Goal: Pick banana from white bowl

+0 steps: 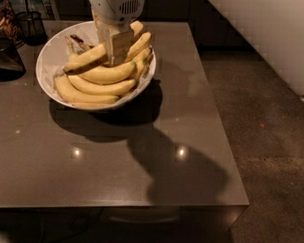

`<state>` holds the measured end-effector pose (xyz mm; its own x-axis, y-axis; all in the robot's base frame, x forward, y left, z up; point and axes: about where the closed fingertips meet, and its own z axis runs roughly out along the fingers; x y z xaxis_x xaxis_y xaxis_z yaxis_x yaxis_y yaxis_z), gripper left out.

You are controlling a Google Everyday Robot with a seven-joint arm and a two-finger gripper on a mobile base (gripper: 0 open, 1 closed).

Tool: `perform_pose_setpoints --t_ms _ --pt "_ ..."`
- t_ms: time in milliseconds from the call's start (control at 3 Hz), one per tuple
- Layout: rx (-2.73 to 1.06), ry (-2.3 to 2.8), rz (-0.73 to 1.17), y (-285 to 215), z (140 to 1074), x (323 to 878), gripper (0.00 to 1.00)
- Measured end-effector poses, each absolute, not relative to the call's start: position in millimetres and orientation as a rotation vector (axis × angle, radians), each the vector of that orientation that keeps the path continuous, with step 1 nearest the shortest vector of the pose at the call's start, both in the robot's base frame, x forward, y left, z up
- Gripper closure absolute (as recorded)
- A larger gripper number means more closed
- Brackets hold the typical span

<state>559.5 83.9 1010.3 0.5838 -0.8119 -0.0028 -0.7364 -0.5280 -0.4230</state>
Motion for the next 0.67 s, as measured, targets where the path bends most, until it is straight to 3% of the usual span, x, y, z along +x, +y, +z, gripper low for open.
perform_pose_setpoints --t_ms 667 --pt "-2.253 1.469 -0.231 66.8 1029.5 485.1 1.0"
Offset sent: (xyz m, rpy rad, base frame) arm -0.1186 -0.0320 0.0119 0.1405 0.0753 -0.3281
